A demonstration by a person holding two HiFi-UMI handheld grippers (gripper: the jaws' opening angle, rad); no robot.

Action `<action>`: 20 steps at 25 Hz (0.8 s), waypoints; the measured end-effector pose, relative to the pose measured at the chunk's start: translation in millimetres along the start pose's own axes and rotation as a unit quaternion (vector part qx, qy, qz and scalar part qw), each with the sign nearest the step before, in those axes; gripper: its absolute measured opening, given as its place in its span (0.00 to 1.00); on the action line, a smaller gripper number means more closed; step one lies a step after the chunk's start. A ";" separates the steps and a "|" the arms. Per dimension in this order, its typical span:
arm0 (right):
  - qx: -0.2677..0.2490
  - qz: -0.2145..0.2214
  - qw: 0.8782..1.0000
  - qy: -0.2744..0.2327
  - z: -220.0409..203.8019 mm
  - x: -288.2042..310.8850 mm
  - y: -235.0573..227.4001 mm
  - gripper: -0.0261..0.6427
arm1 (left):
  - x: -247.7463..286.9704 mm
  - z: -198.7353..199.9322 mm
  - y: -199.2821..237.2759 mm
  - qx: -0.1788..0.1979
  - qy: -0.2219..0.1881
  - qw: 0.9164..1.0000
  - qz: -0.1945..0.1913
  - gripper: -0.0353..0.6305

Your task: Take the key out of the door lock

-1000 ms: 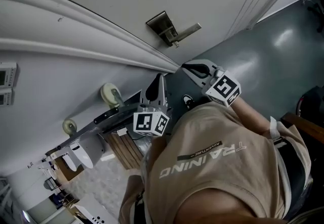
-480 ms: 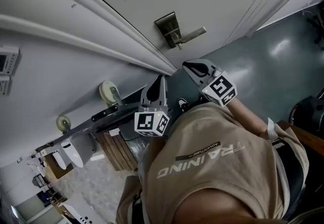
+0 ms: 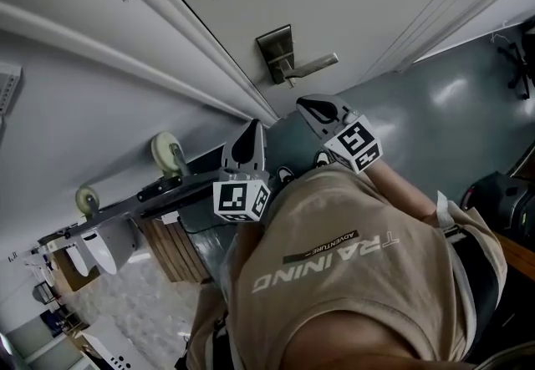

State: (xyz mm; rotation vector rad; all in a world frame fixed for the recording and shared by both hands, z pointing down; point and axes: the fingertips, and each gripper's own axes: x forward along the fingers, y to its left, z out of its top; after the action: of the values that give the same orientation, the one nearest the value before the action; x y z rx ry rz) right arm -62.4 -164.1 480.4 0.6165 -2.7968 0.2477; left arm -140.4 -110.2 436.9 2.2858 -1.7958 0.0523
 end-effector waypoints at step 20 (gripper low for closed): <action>0.253 0.008 0.967 0.013 -55.2 44.0 -50.2 0.06 | 49.4 7.7 29.7 0.048 0.037 0.998 -0.021 0.06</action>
State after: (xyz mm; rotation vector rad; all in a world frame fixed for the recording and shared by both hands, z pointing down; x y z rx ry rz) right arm -67.0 -213.9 551.2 0.6878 -2.7139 0.9846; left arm -157.7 -165.4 442.7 2.3529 -1.7439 0.2178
